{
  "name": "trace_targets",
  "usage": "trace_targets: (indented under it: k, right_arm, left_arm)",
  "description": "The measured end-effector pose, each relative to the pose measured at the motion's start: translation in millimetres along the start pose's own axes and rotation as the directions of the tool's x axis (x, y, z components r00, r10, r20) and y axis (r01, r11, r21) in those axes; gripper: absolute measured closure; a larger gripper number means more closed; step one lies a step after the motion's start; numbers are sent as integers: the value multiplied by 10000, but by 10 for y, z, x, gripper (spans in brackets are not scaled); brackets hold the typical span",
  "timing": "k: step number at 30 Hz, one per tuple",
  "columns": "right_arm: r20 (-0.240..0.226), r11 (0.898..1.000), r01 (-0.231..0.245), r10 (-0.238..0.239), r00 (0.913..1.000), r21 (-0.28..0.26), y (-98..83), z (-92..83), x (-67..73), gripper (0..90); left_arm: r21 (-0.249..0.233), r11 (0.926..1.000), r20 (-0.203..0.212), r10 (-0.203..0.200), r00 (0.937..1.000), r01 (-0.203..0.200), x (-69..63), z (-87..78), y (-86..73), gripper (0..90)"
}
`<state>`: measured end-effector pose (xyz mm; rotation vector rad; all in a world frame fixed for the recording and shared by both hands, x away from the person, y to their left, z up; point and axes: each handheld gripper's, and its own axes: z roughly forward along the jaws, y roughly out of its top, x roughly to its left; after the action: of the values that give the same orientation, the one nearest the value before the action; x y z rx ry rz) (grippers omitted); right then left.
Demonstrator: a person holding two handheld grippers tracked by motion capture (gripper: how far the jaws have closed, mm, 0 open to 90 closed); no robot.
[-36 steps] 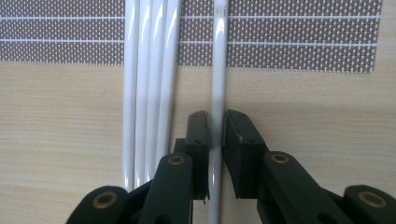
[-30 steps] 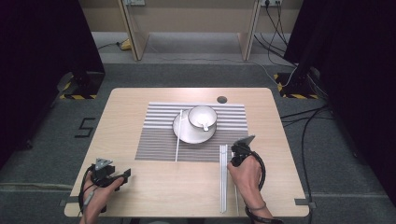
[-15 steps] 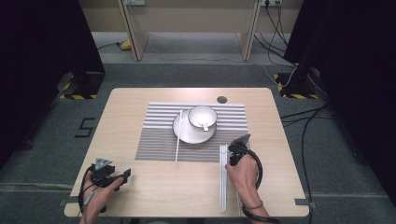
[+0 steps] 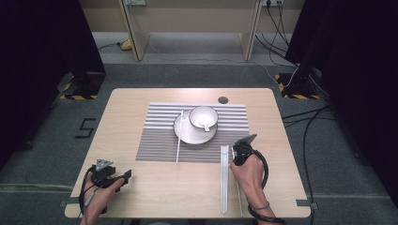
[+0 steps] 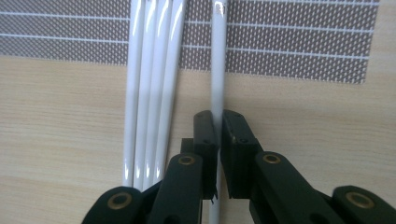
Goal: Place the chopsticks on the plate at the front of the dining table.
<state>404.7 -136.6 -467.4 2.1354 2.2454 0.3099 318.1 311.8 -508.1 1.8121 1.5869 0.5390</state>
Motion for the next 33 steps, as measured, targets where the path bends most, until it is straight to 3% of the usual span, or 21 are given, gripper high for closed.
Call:
trace_targets:
  k: [13, 23, 33]
  right_arm:
    - [-244, 9997, 203, -205, 9995, -101, 48, -171, 87, 855]
    - [-290, 9978, 641, -647, 9975, -193, 77, -205, 235, 855]
    - [-313, 9971, 716, -724, 9969, -271, 95, -246, 287, 855]
  left_arm:
    - [-82, 9999, -3, -88, 10000, 88, 0, 4, 1, 308]
    - [-103, 9999, -27, -119, 9999, 119, 9, -3, 2, 308]
    - [-100, 9999, -49, -112, 9999, 111, 8, -2, 2, 308]
